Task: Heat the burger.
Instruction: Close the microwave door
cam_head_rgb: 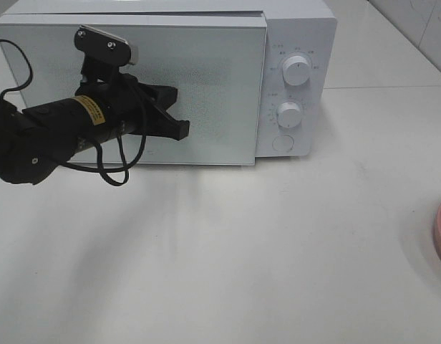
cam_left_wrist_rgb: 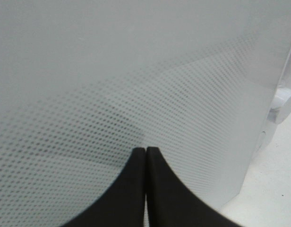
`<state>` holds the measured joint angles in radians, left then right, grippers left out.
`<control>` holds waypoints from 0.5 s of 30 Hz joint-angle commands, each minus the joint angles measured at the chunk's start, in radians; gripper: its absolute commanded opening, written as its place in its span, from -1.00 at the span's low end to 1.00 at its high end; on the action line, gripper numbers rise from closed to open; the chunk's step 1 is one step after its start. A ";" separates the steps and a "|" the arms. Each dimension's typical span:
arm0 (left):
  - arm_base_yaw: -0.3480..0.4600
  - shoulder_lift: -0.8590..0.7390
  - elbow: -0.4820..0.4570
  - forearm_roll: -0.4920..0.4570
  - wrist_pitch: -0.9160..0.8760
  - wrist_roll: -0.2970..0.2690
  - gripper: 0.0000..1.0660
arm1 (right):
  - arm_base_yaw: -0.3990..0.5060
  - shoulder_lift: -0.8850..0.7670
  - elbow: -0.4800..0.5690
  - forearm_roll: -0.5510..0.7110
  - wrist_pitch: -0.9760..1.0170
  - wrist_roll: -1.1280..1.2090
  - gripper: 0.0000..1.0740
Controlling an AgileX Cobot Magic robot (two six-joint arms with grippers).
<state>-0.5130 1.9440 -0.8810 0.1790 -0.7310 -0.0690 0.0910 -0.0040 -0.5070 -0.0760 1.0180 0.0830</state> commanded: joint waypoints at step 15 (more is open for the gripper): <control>-0.033 0.094 -0.197 -0.087 0.040 -0.011 -1.00 | -0.008 -0.026 0.002 0.002 -0.011 0.001 0.42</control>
<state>-0.5700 2.0390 -1.0430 0.1900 -0.6650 -0.0700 0.0910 -0.0040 -0.5070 -0.0760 1.0180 0.0830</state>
